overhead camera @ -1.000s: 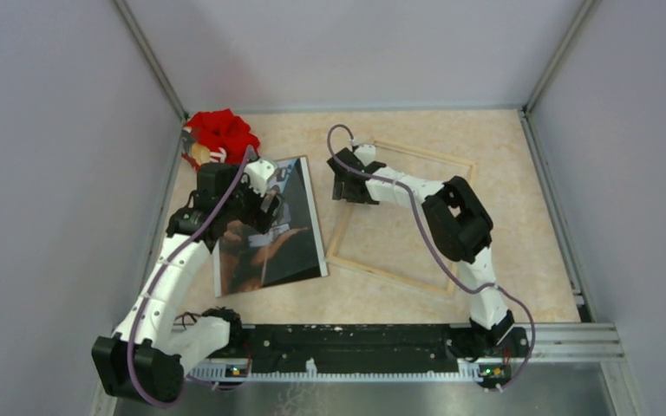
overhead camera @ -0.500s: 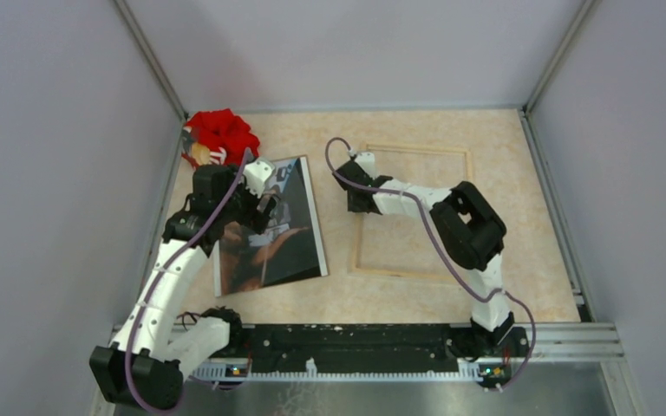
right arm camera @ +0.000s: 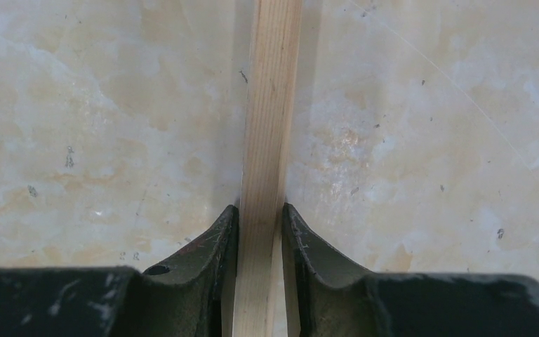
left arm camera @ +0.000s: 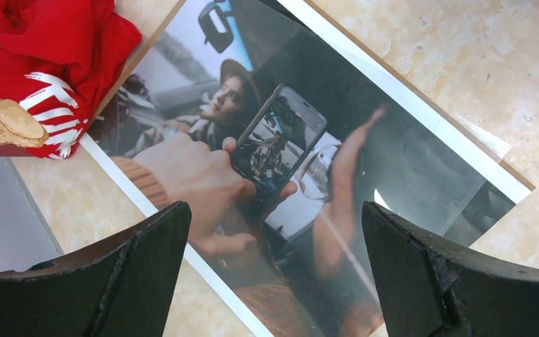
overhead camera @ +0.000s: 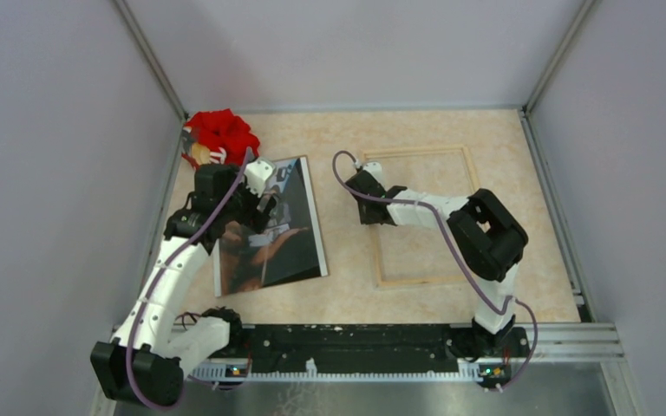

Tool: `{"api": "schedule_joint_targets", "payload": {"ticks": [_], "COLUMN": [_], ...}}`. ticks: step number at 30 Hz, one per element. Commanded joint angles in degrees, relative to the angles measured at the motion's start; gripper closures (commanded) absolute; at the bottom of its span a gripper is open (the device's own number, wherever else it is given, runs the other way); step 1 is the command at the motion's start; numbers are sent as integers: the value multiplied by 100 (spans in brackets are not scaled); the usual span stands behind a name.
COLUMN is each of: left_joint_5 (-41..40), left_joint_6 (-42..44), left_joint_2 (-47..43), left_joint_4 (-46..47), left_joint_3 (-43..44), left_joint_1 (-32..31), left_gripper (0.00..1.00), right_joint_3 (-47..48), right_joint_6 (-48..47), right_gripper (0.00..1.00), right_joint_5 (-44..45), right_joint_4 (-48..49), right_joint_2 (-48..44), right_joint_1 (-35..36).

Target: Put the photo into the frame

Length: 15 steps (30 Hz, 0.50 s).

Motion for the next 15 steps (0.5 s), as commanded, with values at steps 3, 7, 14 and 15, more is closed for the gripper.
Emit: {"api": "schedule_joint_targets", "payload": {"ticks": [3, 7, 14, 15], "left_joint_5": [-92, -335, -815, -908], "left_joint_6": [51, 193, 653, 760], "left_joint_2": [112, 241, 1007, 1107], "left_joint_4": [-200, -117, 329, 394], "left_joint_3": [201, 49, -277, -290], "left_joint_1": [28, 83, 707, 826], "left_gripper": [1, 2, 2, 1], "right_joint_3": [139, 166, 363, 401], "right_joint_6": [-485, -651, -273, -188], "right_gripper": [97, 82, 30, 28], "right_joint_5": [-324, -263, -718, -890], "right_joint_4": [-115, -243, -440, -448], "right_joint_2": [114, 3, -947, -1105], "right_joint_1": [-208, -213, -265, -253]}}
